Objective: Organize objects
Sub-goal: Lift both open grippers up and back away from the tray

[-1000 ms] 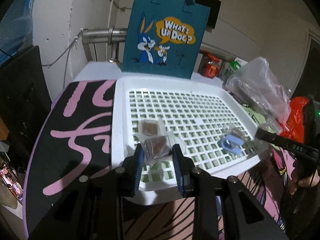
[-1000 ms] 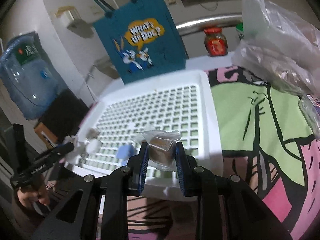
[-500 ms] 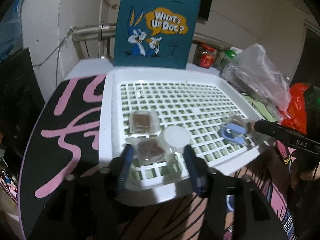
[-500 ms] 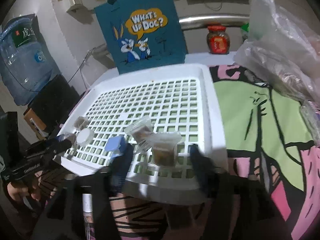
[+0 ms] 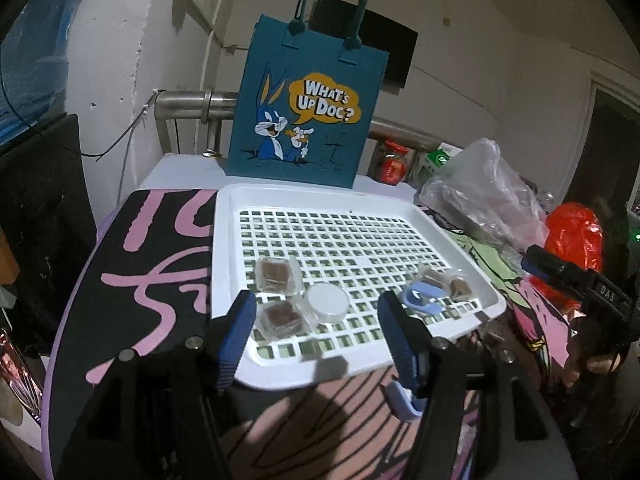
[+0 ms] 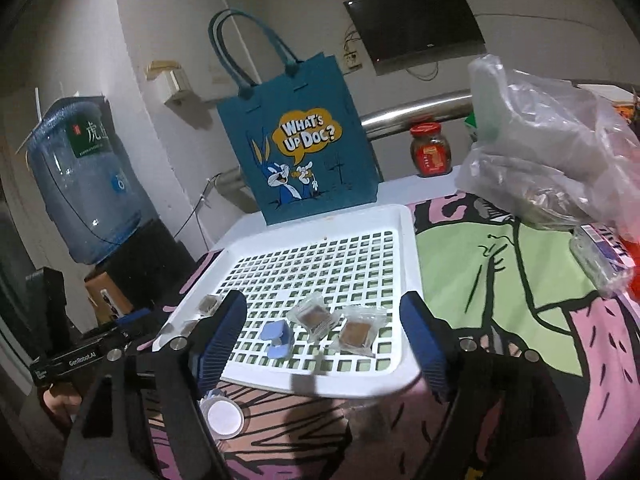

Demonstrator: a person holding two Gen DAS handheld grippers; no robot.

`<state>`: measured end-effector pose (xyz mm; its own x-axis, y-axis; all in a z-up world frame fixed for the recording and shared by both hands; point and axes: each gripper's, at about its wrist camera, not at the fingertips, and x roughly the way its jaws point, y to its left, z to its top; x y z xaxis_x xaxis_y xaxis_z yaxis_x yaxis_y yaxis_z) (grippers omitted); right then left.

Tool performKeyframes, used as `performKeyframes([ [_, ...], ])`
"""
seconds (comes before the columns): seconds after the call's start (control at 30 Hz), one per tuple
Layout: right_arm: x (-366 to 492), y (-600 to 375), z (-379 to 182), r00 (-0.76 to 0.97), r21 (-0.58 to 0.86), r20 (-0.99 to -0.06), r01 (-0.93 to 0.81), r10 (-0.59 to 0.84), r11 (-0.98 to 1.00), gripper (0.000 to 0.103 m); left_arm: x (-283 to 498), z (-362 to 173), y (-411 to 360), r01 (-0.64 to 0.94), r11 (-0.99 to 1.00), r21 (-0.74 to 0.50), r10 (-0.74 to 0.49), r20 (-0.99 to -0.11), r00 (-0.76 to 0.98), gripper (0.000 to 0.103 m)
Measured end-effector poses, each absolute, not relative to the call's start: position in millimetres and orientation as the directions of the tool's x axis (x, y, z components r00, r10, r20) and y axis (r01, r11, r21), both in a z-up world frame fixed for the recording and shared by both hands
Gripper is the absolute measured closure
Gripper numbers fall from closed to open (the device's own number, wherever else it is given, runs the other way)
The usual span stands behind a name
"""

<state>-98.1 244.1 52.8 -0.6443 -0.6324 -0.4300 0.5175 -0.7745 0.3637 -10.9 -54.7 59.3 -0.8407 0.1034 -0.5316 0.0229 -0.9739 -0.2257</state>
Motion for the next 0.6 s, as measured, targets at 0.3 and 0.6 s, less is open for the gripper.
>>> performKeyframes([
  [0.3,-77,261,51,-0.666,0.353,-0.418,0.508,-0.618,-0.786,0.024,7,57,-40,-0.019,-0.974,-0.226,0.138,-0.527,-0.839,0.041],
  [0.6,-69,267,42,-0.656,0.352,-0.443,0.500,-0.611,-0.792,0.024,16,50,-25,-0.047,-0.979,-0.199,0.152,-0.550,-0.821,0.041],
])
